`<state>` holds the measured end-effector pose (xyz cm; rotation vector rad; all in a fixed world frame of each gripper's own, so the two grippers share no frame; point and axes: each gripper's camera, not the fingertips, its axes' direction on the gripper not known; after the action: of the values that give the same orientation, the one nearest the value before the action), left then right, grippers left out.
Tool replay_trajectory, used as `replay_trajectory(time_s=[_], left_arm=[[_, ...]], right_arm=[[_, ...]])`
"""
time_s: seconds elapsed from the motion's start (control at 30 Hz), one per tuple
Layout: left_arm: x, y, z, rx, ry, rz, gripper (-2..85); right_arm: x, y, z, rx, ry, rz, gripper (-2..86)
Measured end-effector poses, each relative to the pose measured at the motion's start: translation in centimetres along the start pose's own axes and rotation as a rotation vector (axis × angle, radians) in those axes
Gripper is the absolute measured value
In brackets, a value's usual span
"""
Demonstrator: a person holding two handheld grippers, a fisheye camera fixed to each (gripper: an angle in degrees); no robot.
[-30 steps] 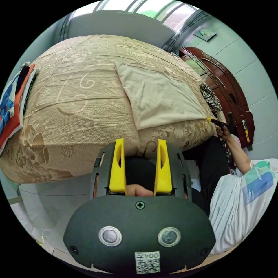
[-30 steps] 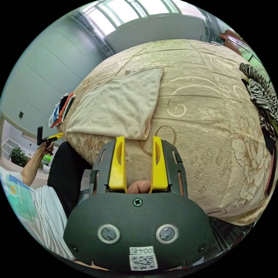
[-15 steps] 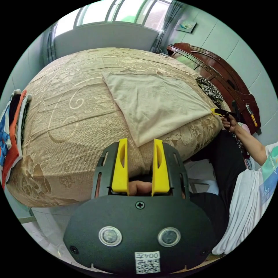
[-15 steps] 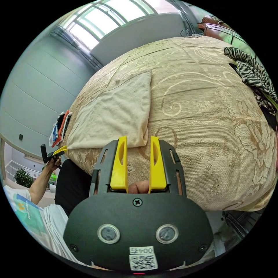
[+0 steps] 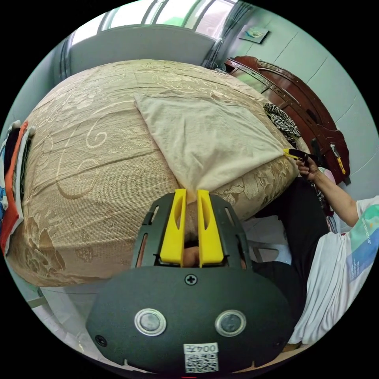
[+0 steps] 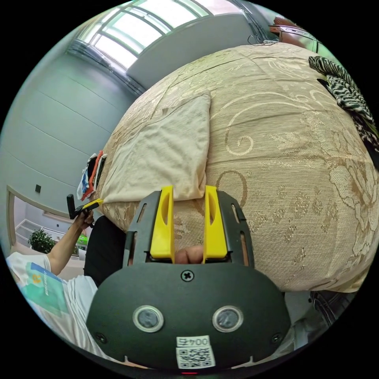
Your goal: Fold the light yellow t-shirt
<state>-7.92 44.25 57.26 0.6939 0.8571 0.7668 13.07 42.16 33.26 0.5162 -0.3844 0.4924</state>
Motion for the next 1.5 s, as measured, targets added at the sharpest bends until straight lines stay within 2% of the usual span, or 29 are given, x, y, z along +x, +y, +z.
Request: replay_trajectory(time_s=[0.1,0.27,0.47,0.77,0.93,1.03,1.1,1.17,1.23,1.3,1.37,1.5], left_arm=[[-1.4,-0.1,-0.1,0.002,0.036,-0.035,3.1],[-2.8,-0.5,-0.1,0.003,0.071,-0.052,2.1],[-4.7,-1.4,-1.3,-0.008,0.15,-0.055,1.3],[-5.9,-0.5,-1.8,-0.149,0.203,0.029,1.1],[-7.9,1.3,-0.7,-0.169,0.288,-0.069,1.5],[-8.4,2.2,-3.0,-0.086,0.25,-0.1,1.4],[-7.2,2.3,-5.6,0.104,0.244,-0.081,1.2],[-5.2,1.3,-5.9,0.197,0.221,-0.043,1.0],[-2.8,-0.7,-4.0,0.176,0.17,0.008,0.8],[0.5,-3.4,0.0,0.092,0.04,0.076,0.7],[2.8,-4.8,3.4,0.006,-0.073,0.129,0.6],[5.4,-5.8,10.0,-0.122,-0.193,0.168,0.3]], right_arm=[[0.1,-0.1,-0.5,0.003,-0.037,0.017,12.1],[-0.8,-0.4,-0.7,-0.014,0.066,0.041,3.4],[-2.8,-1.3,-2.4,-0.049,0.081,0.032,1.0],[-5.2,1.6,-4.9,-0.158,0.023,0.06,2.5],[-6.4,3.2,-6.4,-0.097,0.022,0.098,6.4],[-9.1,3.6,-9.5,0.039,0.074,0.056,7.7],[-11.5,3.5,-10.1,0.085,0.125,-0.002,7.2],[-14.9,2.6,-9.0,0.093,0.17,-0.065,4.8],[-17.5,1.6,-7.0,0.048,0.199,-0.112,1.8],[-19.7,0.7,-4.9,-0.026,0.276,-0.137,0.4],[-21.5,-0.1,-2.1,-0.123,0.445,-0.143,-0.3],[-21.9,-0.2,0.6,-0.203,0.485,-0.099,-0.6]])
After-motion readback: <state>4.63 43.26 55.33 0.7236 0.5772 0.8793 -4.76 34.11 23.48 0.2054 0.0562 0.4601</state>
